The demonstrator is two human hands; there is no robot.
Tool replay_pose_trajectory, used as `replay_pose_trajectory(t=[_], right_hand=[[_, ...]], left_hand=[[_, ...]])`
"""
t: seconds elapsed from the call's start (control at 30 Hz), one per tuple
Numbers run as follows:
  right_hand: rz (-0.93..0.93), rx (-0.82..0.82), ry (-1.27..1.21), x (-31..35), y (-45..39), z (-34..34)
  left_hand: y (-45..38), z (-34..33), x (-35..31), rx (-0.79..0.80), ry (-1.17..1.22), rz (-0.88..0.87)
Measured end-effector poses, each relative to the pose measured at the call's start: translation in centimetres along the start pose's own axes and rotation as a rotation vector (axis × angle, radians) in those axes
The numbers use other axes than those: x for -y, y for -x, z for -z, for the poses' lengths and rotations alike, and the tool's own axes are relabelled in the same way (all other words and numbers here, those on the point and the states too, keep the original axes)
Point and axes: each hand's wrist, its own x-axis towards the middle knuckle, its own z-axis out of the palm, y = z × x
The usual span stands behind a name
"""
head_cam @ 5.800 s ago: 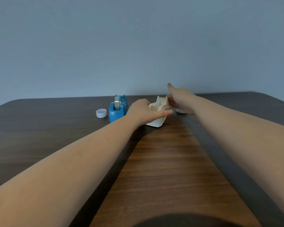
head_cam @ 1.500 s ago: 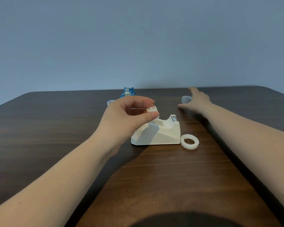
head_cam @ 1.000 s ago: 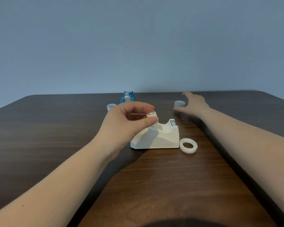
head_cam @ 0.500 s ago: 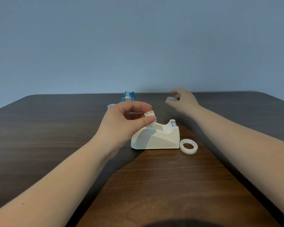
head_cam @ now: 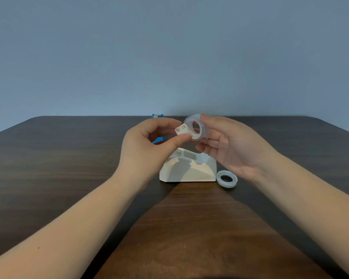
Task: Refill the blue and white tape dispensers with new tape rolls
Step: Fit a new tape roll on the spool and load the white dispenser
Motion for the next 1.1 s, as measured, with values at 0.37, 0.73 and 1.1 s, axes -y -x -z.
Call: replay_pose_trajectory(t=[0.37, 0.73, 1.1], right_hand=[[-0.075, 0.013, -0.065, -0.65, 0.6, 0.16], [-0.008, -0.095, -0.056, -0.96, 0.2, 0.21], [0.086, -0.044, -0.014, -0.86, 0.7, -0.28]], left_hand=[[0.23, -0.19, -0.16, 0.006, -0.095, -0.064], [-0.02, -0.05, 0.23, 0.062, -0.128, -0.018], [0.41, -0.38, 0.23, 0.082, -0.352, -0.28]])
